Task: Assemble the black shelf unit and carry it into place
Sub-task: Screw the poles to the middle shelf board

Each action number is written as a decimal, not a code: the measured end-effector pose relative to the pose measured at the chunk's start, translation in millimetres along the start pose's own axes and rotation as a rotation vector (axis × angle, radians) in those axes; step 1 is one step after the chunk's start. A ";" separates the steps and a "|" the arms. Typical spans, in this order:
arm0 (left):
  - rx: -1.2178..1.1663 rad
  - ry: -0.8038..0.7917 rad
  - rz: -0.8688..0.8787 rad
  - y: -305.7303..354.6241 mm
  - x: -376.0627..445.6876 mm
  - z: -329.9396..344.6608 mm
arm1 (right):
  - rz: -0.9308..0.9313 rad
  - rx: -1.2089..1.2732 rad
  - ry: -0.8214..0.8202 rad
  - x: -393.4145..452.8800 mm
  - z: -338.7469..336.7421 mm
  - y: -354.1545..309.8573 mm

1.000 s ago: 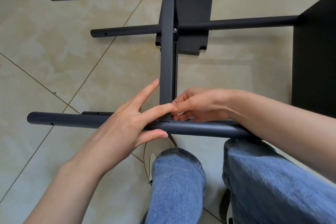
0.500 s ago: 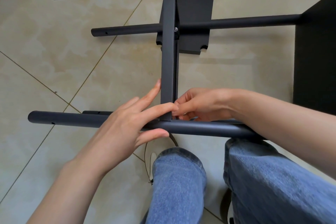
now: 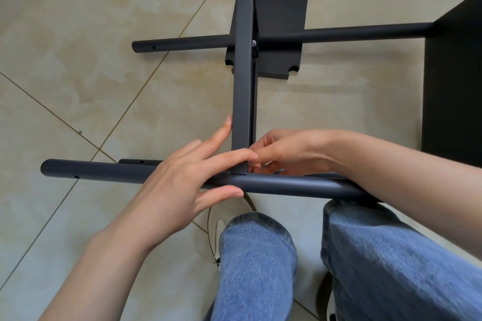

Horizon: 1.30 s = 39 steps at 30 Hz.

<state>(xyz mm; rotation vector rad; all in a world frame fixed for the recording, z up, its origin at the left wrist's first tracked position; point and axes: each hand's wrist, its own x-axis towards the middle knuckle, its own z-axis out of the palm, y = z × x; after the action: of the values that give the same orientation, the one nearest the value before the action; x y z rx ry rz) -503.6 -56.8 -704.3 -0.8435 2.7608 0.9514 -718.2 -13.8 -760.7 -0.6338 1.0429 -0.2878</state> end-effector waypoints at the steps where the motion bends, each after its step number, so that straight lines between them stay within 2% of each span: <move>1: -0.001 -0.001 0.000 -0.1 -0.3 0.2 | 0.002 0.002 0.006 1.1 1.4 -0.2; 9: 0.002 0.025 -0.006 1.3 -0.9 0.6 | -0.053 0.079 -0.043 -6.4 -4.4 -2.4; 15: -0.065 0.025 -0.068 1.1 -4.0 0.8 | -0.019 0.032 0.012 -3.1 -0.3 -1.7; 23: -0.070 0.042 0.014 1.8 -0.1 -1.1 | -0.049 0.124 -0.041 -5.8 -6.0 -0.6; 28: -0.085 0.054 0.023 -1.1 -1.3 -0.8 | -0.032 -0.001 0.012 -0.6 1.4 -1.0; 32: -0.092 0.058 0.015 0.5 -0.2 -0.8 | -0.040 0.071 -0.064 -6.0 -3.1 -3.3; 39: -0.105 0.063 0.008 1.6 -1.2 -1.1 | -0.047 0.036 0.018 0.5 1.0 1.3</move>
<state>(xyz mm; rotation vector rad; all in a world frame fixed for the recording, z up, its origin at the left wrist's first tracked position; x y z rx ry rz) -503.3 -55.8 -702.2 -0.8925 2.7896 1.0991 -717.2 -12.7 -761.5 -0.6251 1.0392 -0.3535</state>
